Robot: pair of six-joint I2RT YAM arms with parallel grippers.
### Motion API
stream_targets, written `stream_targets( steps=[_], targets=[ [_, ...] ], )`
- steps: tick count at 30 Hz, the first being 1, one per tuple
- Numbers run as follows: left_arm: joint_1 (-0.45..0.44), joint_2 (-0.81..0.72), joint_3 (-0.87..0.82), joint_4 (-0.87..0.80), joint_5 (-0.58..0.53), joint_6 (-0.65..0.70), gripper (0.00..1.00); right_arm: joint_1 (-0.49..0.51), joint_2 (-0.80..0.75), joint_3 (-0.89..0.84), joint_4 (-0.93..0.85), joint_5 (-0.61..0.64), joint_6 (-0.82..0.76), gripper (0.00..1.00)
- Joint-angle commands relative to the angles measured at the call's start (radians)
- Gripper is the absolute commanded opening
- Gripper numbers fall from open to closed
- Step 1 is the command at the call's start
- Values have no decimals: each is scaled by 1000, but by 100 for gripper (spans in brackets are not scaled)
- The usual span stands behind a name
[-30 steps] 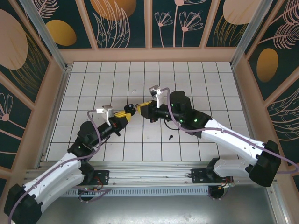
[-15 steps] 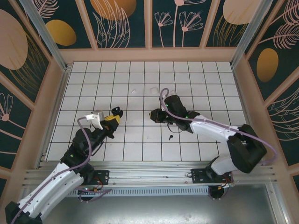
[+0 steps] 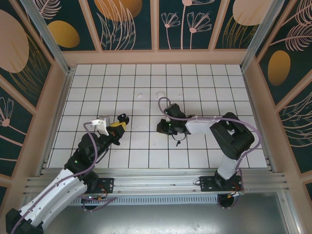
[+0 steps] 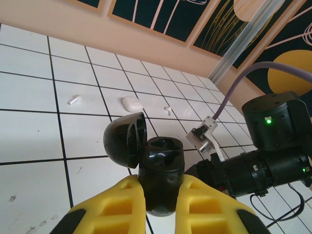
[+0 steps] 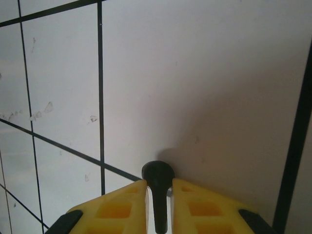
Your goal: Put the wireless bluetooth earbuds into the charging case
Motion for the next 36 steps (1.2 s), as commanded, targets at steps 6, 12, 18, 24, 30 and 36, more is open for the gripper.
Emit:
stream_targets(
  steps=[6, 12, 18, 24, 30, 36],
  targets=[
    [-4, -9, -6, 22, 6, 4, 2, -7, -1, 53, -86, 40, 20, 31],
    [-5, -7, 1, 20, 4, 13, 2, -16, -53, 109, -210, 65, -29, 40],
    [-4, 20, 10, 25, 17, 30, 2, -16, -60, 266, -462, 140, -113, 40],
    [-4, 61, 21, 45, 30, 48, 2, 32, 27, 421, -630, 247, -119, 40],
    [-4, 74, 43, 37, 36, 67, 2, 69, 145, 530, -694, 238, -130, 43],
    [-4, 59, 34, 24, 43, 65, 2, 88, 204, 582, -732, 285, -128, 45]
  ],
)
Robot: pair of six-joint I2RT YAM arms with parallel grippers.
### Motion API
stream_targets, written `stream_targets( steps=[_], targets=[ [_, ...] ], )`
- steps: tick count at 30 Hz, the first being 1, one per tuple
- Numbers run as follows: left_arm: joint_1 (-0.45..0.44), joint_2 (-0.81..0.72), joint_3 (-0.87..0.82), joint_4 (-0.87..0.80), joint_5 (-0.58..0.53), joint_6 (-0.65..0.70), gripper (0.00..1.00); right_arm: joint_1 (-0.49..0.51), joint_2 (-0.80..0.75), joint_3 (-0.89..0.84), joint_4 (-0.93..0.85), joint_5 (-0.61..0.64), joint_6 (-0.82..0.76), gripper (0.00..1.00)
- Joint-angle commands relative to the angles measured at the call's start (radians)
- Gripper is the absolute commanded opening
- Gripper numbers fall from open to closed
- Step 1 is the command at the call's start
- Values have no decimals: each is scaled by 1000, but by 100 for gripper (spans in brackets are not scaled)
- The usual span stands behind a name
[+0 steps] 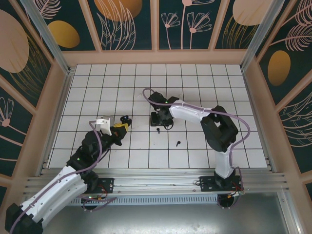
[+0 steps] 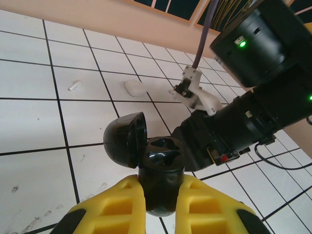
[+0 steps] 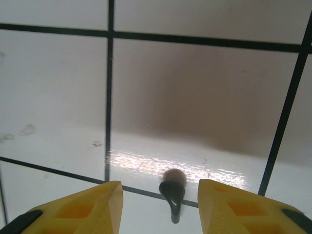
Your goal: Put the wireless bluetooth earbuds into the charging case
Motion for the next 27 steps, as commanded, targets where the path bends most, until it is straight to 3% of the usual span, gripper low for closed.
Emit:
stream_targets(
  steps=[1, 27],
  targets=[
    [-5, -18, 26, 18, 16, 20, 2, 9, 16, 47, -75, 46, -14, 45],
    [-5, -43, 16, -4, 1, 28, 2, 43, 115, 74, -102, 59, -26, 40]
  ],
)
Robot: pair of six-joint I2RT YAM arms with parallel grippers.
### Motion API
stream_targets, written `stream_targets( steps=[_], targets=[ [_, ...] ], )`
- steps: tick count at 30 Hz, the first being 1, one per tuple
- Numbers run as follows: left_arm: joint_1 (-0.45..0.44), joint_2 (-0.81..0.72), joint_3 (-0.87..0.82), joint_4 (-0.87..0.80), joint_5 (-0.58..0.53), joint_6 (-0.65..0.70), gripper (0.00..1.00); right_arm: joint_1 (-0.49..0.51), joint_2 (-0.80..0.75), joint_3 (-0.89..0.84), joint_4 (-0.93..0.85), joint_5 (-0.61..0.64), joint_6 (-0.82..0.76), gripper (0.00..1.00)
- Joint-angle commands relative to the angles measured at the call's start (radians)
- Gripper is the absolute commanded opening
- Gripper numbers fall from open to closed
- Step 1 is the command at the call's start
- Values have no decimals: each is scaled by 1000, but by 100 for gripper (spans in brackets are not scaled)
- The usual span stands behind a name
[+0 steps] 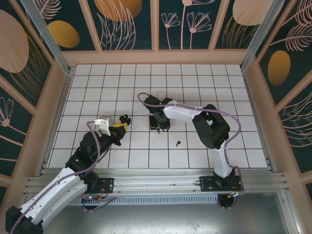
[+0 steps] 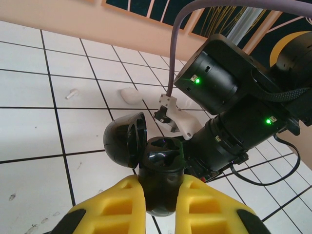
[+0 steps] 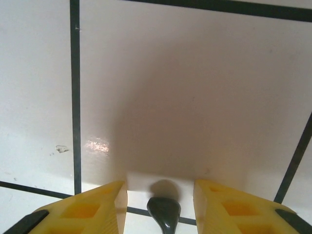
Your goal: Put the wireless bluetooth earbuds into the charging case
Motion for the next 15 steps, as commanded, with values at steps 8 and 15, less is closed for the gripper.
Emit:
stream_targets(
  steps=[8, 15],
  targets=[
    [-5, -12, 22, -9, 0, 25, 2, 23, 21, 9, -55, 26, -8, 35],
    [-5, -9, 25, -3, 7, 24, 2, 27, 20, -3, -59, 26, -15, 32]
  ],
)
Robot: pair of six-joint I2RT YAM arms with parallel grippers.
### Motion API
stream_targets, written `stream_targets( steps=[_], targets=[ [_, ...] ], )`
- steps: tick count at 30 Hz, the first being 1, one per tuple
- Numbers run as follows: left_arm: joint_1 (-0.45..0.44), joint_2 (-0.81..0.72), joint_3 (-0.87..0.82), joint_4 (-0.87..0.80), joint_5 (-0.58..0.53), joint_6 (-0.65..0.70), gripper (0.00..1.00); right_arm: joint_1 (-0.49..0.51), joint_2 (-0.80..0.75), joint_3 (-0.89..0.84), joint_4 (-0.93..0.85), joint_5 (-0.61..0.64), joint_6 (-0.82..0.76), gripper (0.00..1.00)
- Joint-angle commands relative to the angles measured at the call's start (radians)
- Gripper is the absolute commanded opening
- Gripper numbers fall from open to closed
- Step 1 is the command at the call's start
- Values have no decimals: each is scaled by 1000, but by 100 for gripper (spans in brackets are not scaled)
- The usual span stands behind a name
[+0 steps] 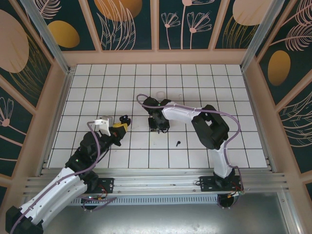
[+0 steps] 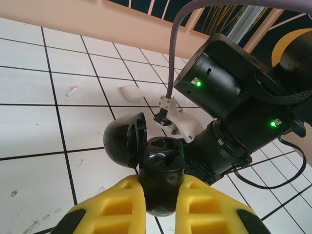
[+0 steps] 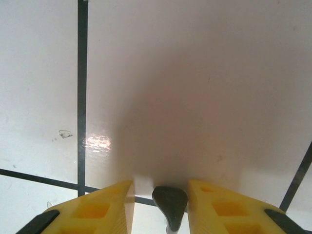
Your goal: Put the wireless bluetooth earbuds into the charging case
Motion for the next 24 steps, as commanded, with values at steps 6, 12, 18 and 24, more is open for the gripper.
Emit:
stream_targets(
  steps=[6, 12, 18, 24],
  targets=[
    [-4, -5, 34, 8, 21, 22, 2, 6, 8, -2, -44, 47, -21, 22],
    [-5, -7, 19, 19, 64, 9, 3, 2, 0, -4, -25, 48, -33, 19],
    [-4, 14, 29, 16, 112, -8, 3, 1, -78, -37, 24, 52, -34, 17],
    [-4, 17, 21, 55, 135, -22, 3, 1, -199, -95, 57, 77, -44, 15]
  ],
)
